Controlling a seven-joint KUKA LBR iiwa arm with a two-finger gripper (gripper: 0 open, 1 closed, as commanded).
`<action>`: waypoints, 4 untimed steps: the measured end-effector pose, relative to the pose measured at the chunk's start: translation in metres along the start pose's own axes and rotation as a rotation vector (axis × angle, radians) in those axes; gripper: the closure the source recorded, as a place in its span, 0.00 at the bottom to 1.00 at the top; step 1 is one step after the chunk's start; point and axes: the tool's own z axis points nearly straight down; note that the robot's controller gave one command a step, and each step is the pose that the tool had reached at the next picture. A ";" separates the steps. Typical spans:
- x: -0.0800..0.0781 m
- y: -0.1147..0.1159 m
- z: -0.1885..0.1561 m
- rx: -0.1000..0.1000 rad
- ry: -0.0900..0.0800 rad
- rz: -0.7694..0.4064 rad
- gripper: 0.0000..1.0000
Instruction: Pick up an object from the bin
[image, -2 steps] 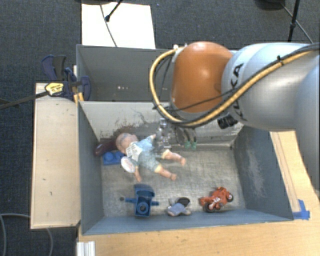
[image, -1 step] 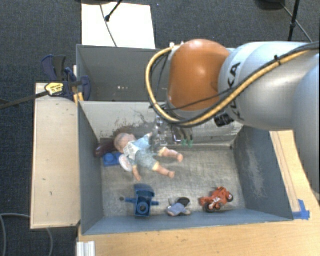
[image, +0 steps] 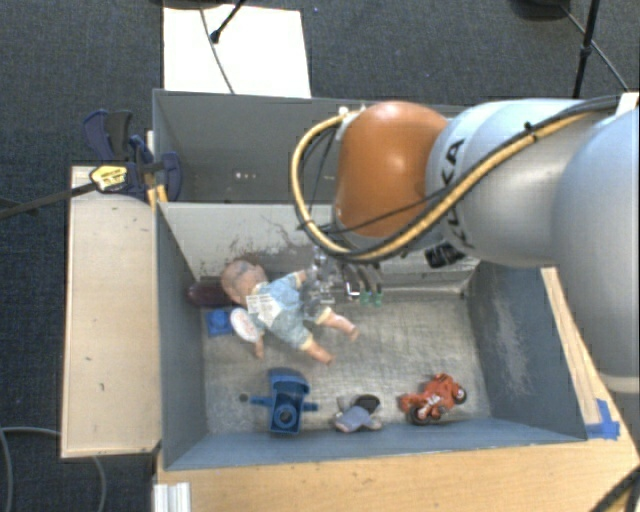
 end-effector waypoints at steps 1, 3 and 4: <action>-0.005 0.007 -0.001 0.000 -0.003 -0.013 1.00; -0.001 -0.015 -0.064 -0.004 -0.021 -0.020 1.00; -0.001 -0.015 -0.064 -0.004 -0.021 -0.020 1.00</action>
Offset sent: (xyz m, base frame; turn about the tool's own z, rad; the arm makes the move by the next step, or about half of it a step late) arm -0.0057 -0.0115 0.0956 0.0062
